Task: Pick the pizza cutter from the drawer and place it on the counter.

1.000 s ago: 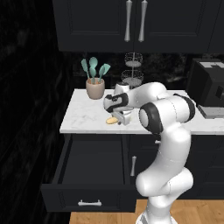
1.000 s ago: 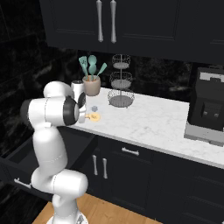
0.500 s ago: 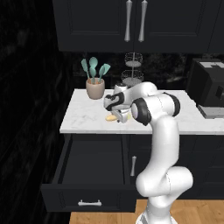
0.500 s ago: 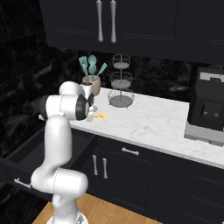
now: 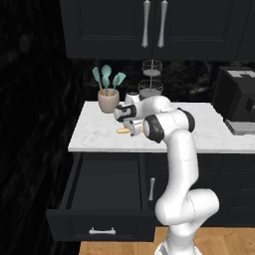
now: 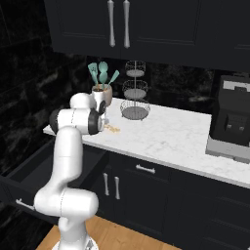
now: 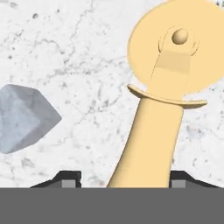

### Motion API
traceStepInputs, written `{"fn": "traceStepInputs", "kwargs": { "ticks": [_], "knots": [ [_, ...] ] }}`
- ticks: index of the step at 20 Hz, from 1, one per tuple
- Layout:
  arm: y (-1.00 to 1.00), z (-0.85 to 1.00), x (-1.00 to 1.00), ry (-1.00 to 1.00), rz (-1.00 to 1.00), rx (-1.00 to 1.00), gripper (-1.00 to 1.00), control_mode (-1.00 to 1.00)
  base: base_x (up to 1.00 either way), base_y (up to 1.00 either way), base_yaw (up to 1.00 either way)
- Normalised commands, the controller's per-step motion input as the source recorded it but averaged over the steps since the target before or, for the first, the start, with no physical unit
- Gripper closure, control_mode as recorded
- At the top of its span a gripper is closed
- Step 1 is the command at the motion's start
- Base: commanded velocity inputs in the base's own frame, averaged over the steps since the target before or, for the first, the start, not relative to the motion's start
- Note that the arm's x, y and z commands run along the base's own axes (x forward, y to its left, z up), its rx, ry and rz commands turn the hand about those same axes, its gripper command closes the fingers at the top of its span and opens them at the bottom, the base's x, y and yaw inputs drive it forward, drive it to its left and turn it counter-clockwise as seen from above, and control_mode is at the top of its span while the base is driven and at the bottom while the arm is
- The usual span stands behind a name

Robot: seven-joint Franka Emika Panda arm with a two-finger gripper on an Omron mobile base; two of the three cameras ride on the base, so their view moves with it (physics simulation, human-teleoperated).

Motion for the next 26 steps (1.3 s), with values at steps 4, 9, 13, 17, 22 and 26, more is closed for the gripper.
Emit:
{"fn": "traceStepInputs", "kwargs": {
  "ticks": [4, 9, 13, 17, 22, 26],
  "knots": [
    [-0.12, 0.36, -0.54, -0.08, 0.00, 0.01, -1.00, -1.00, 0.00, 0.00, 0.00],
    [-0.19, 0.55, -0.70, -0.07, 0.00, 0.01, -1.00, -1.00, 0.00, 0.00, 0.00],
    [-0.28, 0.50, -0.98, -0.10, 0.00, 0.01, -1.00, -1.00, 0.00, 0.00, 0.00],
    [-0.32, 0.53, -1.00, -0.13, 0.00, 0.01, -1.00, -1.00, 0.00, 0.00, 0.00],
    [-0.21, 0.66, -0.98, -0.19, 0.00, 0.01, -1.00, -1.00, 0.00, 0.00, 0.00],
    [-0.19, 0.75, -0.98, -0.24, 0.00, 0.00, -1.00, -1.00, 0.00, 0.00, 0.00]
  ]
}}
